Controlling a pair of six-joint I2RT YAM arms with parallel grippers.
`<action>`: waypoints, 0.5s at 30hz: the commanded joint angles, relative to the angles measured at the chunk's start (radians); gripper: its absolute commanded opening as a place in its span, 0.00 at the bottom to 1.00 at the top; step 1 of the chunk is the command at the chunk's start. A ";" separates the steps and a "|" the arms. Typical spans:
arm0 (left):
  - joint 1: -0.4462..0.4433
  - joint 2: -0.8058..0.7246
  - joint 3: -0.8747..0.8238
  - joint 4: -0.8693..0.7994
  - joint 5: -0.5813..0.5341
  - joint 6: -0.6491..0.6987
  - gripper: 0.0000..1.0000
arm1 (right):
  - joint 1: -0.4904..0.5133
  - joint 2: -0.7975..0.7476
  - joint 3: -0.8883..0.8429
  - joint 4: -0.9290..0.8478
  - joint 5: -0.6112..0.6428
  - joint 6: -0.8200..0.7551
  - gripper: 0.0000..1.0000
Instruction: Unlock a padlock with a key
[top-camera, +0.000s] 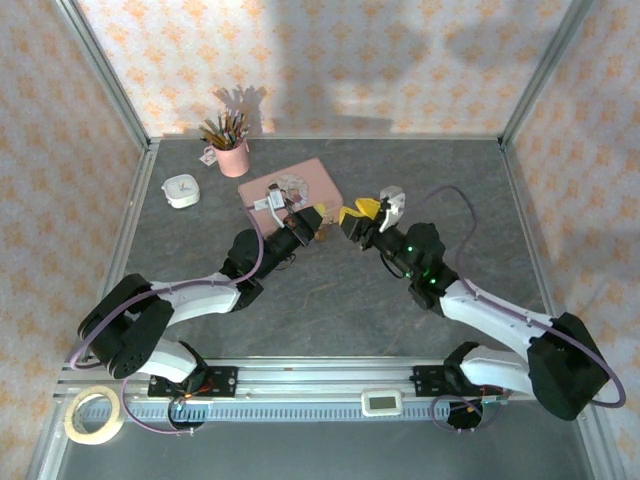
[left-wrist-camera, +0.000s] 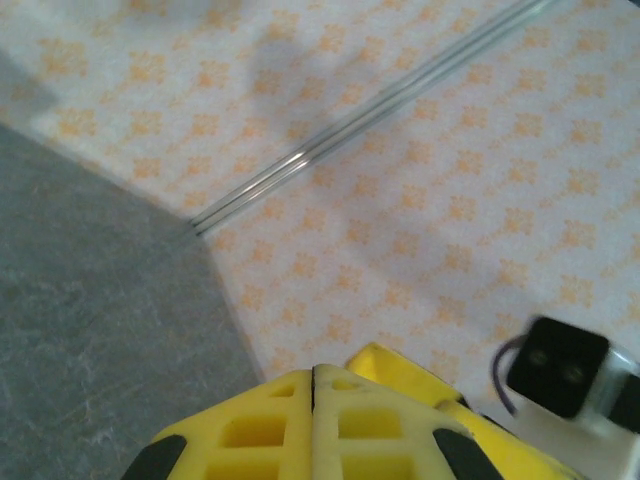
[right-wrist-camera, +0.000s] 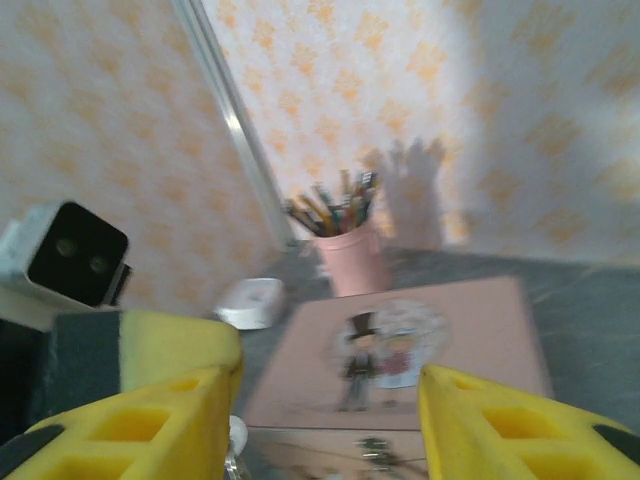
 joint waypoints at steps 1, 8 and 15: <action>0.016 -0.024 -0.008 0.119 0.079 0.142 0.00 | -0.050 0.071 0.040 0.093 -0.258 0.353 0.51; 0.036 0.013 -0.034 0.310 0.197 0.111 0.00 | -0.119 0.253 0.029 0.488 -0.558 0.662 0.41; 0.035 -0.003 -0.037 0.287 0.214 0.146 0.00 | -0.127 0.346 -0.016 0.833 -0.621 0.829 0.36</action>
